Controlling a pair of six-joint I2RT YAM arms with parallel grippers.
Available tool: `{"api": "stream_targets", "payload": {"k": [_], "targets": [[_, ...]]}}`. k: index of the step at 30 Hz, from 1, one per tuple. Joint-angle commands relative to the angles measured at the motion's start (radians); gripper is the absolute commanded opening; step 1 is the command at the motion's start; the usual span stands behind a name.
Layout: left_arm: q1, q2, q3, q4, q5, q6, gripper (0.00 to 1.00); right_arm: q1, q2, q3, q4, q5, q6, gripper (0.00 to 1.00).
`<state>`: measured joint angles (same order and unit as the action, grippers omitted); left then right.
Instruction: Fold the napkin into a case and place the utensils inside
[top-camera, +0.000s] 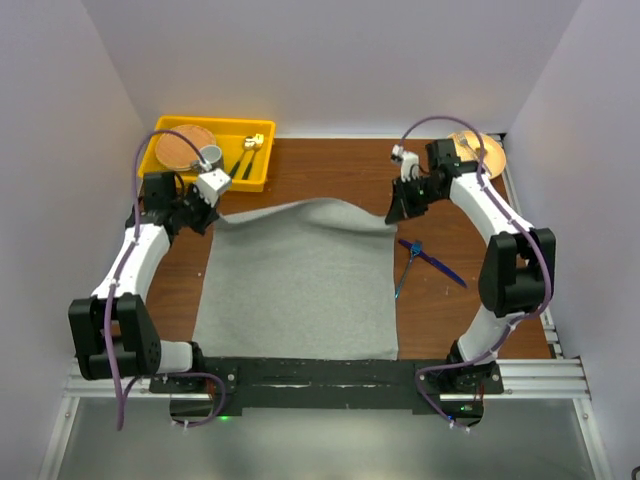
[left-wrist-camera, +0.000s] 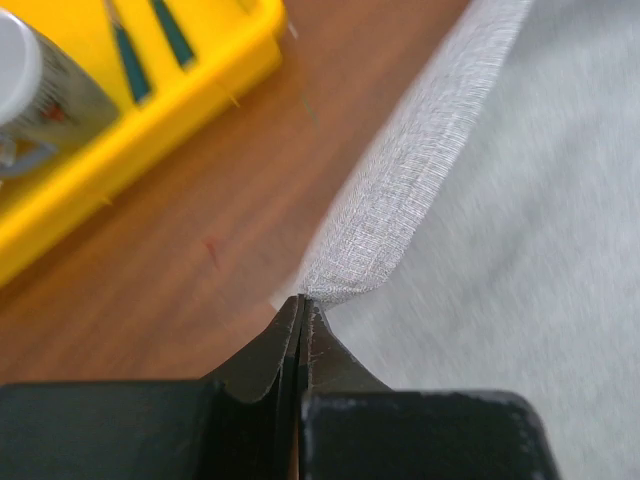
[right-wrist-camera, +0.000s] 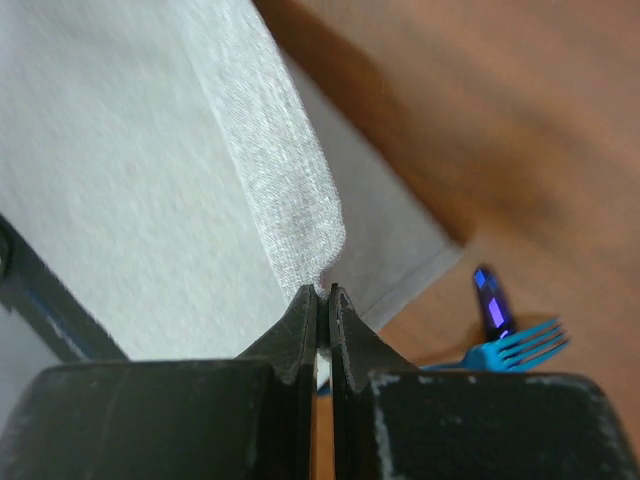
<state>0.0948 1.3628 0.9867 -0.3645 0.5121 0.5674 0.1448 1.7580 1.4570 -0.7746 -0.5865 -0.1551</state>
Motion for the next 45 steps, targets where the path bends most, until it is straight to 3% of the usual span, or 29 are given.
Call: {"api": "stream_targets", "payload": {"k": [1, 6, 13, 21, 27, 35, 45], "targets": [[0.026, -0.048, -0.103, -0.195, -0.004, 0.279, 0.0, 0.025, -0.005, -0.109, -0.078, 0.028, -0.084, 0.0], [0.026, 0.02, -0.157, -0.194, -0.049, 0.308, 0.0, 0.074, 0.113, -0.115, -0.042, 0.094, -0.063, 0.0], [0.026, 0.225, -0.105, -0.105, -0.066, 0.204, 0.0, 0.111, 0.293, -0.046, 0.044, 0.152, 0.02, 0.0], [0.026, 0.404, 0.027, 0.032, -0.156, 0.074, 0.0, 0.102, 0.445, 0.225, 0.034, 0.252, 0.025, 0.0], [0.026, 0.372, 0.125, -0.005, -0.104, 0.055, 0.0, 0.093, 0.428, 0.397, -0.052, 0.258, -0.027, 0.0], [0.051, 0.179, 0.104, -0.161, -0.018, 0.158, 0.0, 0.093, 0.226, 0.243, -0.084, 0.154, -0.06, 0.0], [0.14, 0.029, -0.028, -0.471, 0.052, 0.483, 0.0, 0.119, 0.021, -0.095, -0.115, 0.106, -0.116, 0.0]]}}
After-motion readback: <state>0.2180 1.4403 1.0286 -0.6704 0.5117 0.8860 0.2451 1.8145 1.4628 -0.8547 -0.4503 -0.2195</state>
